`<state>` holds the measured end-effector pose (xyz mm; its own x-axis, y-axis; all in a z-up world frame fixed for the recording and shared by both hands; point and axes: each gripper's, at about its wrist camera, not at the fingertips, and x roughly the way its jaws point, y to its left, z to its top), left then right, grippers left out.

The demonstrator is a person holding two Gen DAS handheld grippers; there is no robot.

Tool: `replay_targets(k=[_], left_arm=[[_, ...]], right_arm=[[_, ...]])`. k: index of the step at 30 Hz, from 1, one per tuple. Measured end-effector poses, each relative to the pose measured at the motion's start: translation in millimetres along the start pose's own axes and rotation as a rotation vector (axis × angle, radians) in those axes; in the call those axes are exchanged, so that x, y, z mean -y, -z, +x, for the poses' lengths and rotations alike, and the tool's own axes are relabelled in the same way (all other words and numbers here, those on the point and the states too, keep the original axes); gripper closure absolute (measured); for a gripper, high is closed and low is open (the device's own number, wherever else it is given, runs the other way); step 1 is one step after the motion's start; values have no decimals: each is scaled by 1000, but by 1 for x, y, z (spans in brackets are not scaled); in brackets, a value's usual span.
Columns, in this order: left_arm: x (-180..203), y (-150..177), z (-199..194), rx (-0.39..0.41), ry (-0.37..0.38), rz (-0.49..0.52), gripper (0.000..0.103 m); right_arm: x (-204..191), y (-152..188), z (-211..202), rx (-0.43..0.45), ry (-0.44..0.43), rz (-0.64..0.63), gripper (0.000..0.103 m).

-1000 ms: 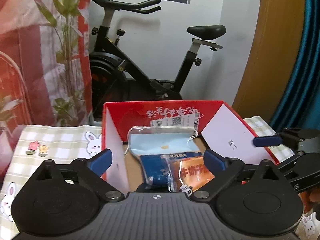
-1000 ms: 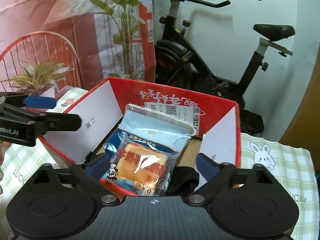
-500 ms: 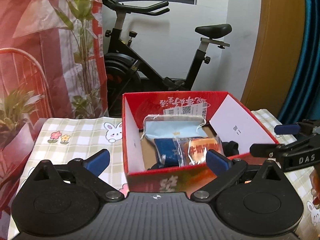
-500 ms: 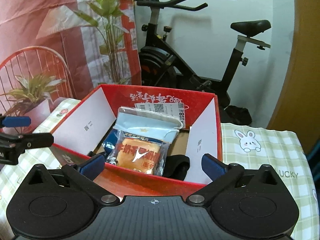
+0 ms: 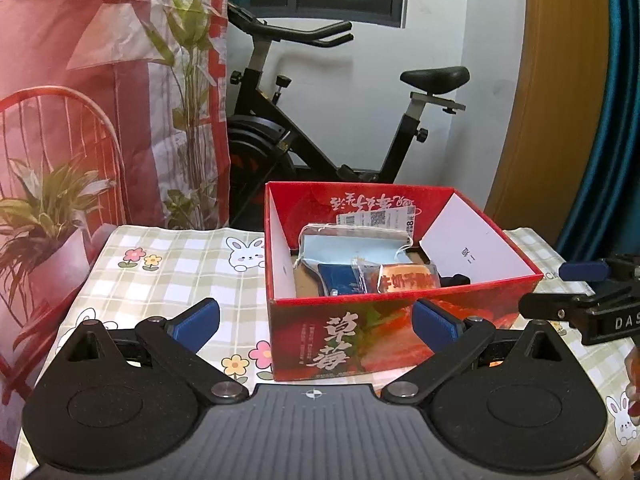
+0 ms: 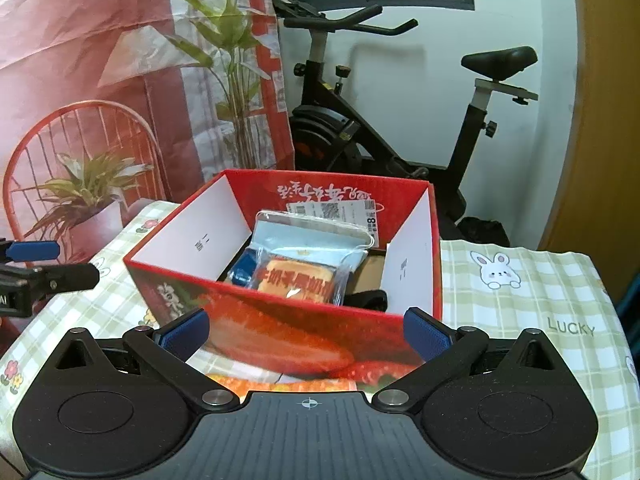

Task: Organize soft objects
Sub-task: 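Move both open grippers from the box to the orange floral oven mitt, then close the left gripper on the cuff of the orange floral oven mitt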

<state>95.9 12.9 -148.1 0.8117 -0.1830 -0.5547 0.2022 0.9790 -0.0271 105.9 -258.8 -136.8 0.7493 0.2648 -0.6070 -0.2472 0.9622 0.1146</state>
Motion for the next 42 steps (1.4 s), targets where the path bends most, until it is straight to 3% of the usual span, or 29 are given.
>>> replay_targets(k=[7,23,30,38,40,42], left_arm=[[6,18,-9,5,11,1,0],[8,61,-12,-94,46,-20,0],[8,68,-5,-132,101,-45,2],[13,73,4,-167,152,-58,13],[12,74,6,-178,168,-75,17],[10,75,7,-194,199,-99,18]], right_arm=[[-8,23,-12,-6,12,-46,0],[-15,63,-22,-28,22,-59,0],[-13,75,-19,-54,18,-53,1],[-5,72,-6,-59,22,-51,14],[-5,73,1,-82,8,-62,23],[-8,76,6,-110,-5,-70,24]])
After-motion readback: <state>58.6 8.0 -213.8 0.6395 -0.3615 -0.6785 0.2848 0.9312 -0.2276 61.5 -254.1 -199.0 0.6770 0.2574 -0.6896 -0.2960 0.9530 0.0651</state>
